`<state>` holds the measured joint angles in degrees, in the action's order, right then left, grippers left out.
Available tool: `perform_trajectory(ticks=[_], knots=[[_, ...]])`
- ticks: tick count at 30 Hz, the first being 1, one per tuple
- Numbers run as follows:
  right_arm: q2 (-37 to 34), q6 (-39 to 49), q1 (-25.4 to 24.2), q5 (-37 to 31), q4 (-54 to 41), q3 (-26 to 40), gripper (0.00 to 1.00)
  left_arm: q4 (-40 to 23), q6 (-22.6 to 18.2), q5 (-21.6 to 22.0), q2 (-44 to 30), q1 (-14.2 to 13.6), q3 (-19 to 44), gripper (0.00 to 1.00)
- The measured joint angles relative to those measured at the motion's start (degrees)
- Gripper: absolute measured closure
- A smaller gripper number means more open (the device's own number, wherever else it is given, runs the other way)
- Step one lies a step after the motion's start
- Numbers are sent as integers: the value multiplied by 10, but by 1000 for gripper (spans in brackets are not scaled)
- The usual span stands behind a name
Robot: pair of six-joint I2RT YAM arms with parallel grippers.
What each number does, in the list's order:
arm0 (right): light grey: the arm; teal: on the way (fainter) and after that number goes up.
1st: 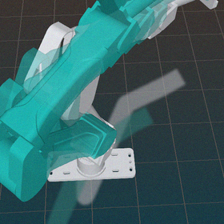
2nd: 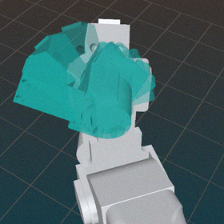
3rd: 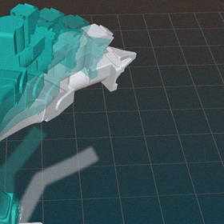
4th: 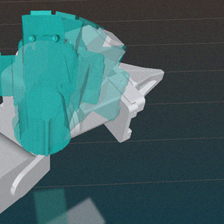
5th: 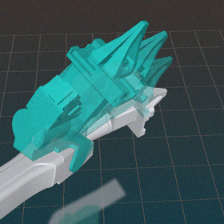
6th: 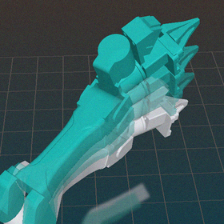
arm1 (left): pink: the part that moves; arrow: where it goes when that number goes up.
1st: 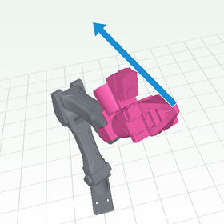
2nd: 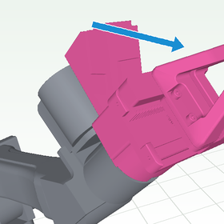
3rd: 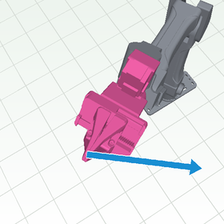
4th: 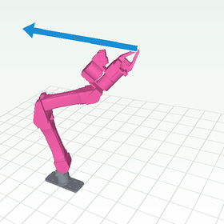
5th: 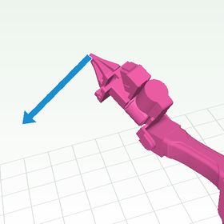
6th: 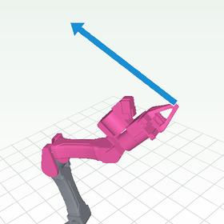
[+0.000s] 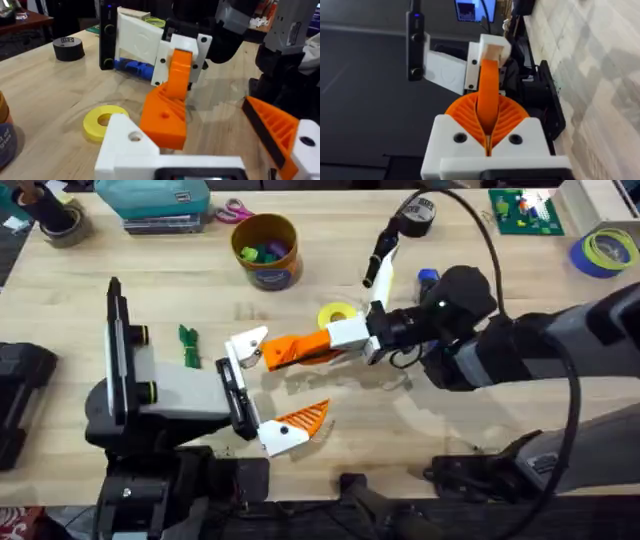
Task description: Pick up the gripper from the table and insert it into the empty holder that is missing its gripper. Then pick up a screw, insert it into the mounting hole, and use the screwdriver to tighten it. Finally, clean up the table by picking up the vegetable and placing it into the bucket.
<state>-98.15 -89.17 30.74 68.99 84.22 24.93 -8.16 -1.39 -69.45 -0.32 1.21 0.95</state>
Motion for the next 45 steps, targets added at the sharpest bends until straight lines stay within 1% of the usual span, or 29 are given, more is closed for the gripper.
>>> perform_trajectory(ticks=[24, 45], knots=[[0, 0, 11, -15, -8, 0, 993, 0, -1, 4, 0, 2, 0, 15], [0, 5, 25, -55, -13, 0, 993, 0, -1, 3, 0, 3, 0, 15]])
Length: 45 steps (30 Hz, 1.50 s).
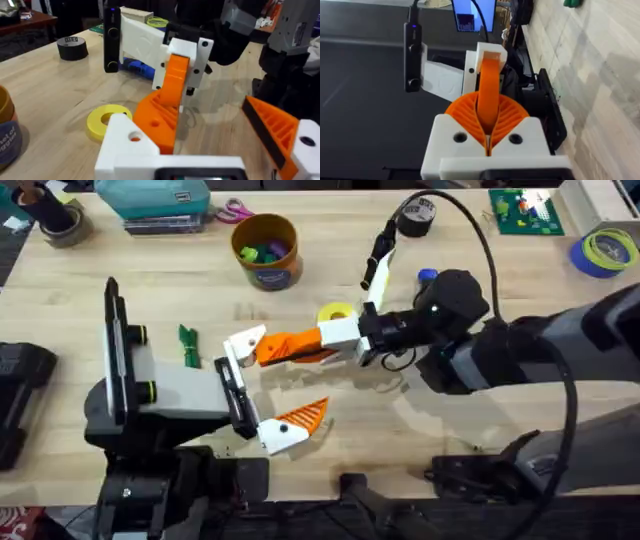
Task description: Pick up the gripper from the table and insert it into the empty holder that is missing its gripper. Then pick up a screw, insert it into the mounting hole, and use the screwdriver to tighten it. Finally, clean up the table by picking up the vegetable and placing it into the bucket.
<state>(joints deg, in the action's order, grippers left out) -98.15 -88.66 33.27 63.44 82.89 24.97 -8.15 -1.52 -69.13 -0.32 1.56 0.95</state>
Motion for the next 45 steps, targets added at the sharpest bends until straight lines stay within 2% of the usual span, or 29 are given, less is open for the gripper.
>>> perform_trajectory(ticks=[20, 45], knots=[[-53, 4, 18, 2, 7, 53, 994, 0, 0, 0, 0, 1, 0, 15], [-72, 4, 24, 12, 7, 78, 994, 0, 0, 5, 0, 3, 0, 15]])
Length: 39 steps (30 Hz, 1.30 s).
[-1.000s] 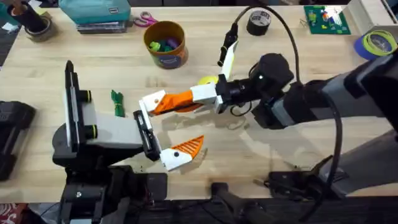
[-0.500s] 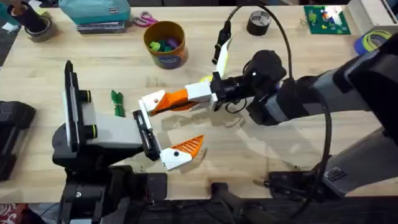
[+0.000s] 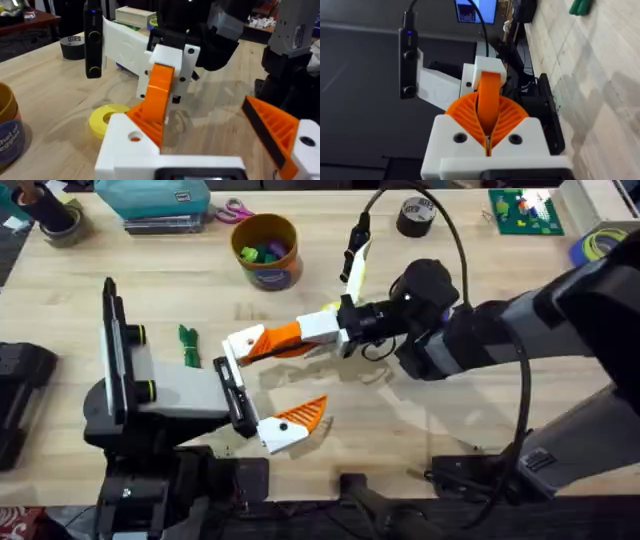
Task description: Pick up the gripper from the table and insert it into the empty holder that is missing its gripper. Then pick up a screw, insert it into the mounting hole, and use the screwdriver to tighten it. Finally, clean up the table by picking up the vegetable and placing it into the bucket.
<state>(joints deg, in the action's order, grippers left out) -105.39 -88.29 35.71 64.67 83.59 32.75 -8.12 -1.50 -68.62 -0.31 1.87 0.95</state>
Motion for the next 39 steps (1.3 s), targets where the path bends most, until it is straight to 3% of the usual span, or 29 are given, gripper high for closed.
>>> perform_trajectory(ticks=[21, 39], knots=[[-4, 0, -15, 46, -5, 13, 994, -1, -2, -11, 0, -1, 0, 15], [-5, 5, -13, 31, -14, 17, 994, -1, -2, -7, 0, -1, 0, 15]])
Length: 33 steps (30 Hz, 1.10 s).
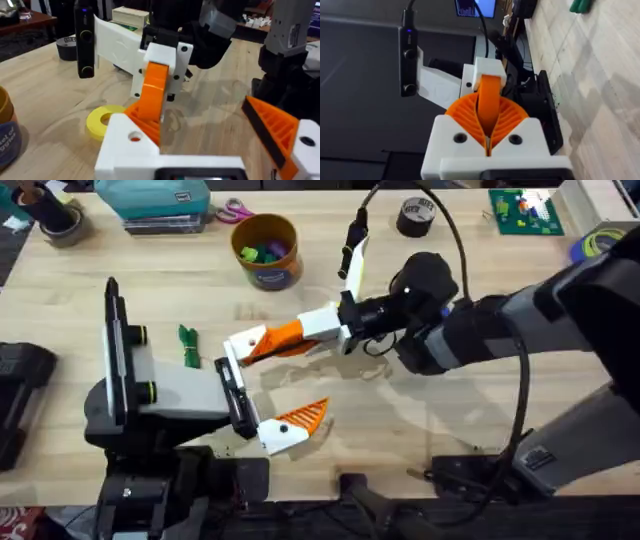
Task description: Pick up the gripper from the table and insert it into the empty holder that is missing its gripper. Then pick up a screw, insert it into the mounting hole, and use the screwdriver to tighten it. Finally, clean up the table by picking up the vegetable and placing it into the bucket.
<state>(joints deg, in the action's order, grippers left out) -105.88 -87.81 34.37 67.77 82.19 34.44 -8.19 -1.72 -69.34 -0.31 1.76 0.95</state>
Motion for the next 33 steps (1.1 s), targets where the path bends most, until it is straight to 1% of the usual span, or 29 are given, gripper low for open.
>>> perform_trajectory(ticks=[28, 29, 30, 32, 33], knots=[[0, 0, 0, 0, 0, 0, 994, 0, 0, 0, 0, 0, 0, 15], [0, 0, 0, 0, -1, 0, 969, 0, 0, 0, 0, 0, 0, 15], [0, 0, 0, 0, -2, 0, 859, 0, 0, 1, 0, 0, 0, 15], [0, 2, 0, -7, -3, 0, 569, 0, 0, -1, 0, 0, 0, 15], [0, 3, 0, -9, -3, 0, 402, 0, 0, -1, 0, 0, 0, 15]])
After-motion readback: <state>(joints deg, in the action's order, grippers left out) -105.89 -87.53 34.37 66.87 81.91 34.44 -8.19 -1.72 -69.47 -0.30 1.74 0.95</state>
